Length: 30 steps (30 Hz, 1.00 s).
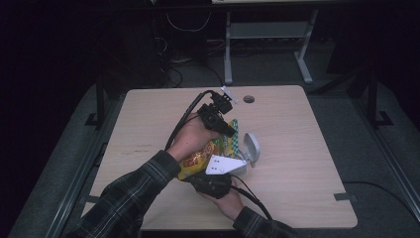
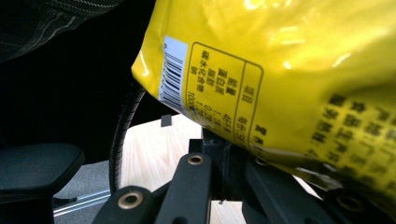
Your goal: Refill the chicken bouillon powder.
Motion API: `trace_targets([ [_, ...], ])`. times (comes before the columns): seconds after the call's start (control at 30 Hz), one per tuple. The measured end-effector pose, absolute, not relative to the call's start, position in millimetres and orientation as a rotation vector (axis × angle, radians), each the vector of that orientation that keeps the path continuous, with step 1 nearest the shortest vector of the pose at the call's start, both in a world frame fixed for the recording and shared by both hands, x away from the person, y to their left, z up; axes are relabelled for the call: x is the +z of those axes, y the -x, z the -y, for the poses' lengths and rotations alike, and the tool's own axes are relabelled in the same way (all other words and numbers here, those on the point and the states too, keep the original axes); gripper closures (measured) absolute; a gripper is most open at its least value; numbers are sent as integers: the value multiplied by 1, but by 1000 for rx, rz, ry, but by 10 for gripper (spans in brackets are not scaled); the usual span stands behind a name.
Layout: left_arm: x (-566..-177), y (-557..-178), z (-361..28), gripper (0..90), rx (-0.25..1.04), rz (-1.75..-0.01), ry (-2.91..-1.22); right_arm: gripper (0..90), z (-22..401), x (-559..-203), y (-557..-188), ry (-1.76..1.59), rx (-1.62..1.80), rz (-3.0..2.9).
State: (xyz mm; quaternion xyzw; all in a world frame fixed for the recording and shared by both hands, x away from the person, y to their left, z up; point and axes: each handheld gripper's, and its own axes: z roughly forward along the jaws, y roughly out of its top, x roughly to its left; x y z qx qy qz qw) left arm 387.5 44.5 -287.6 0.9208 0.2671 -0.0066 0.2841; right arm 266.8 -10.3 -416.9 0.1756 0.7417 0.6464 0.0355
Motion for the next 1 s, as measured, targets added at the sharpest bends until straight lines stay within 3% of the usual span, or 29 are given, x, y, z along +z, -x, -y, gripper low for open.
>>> trace_targets([
  [1.0,-288,-387,-41,897,-13,-711,-2471,900,10,-417,-266,-533,1994,-2279],
])
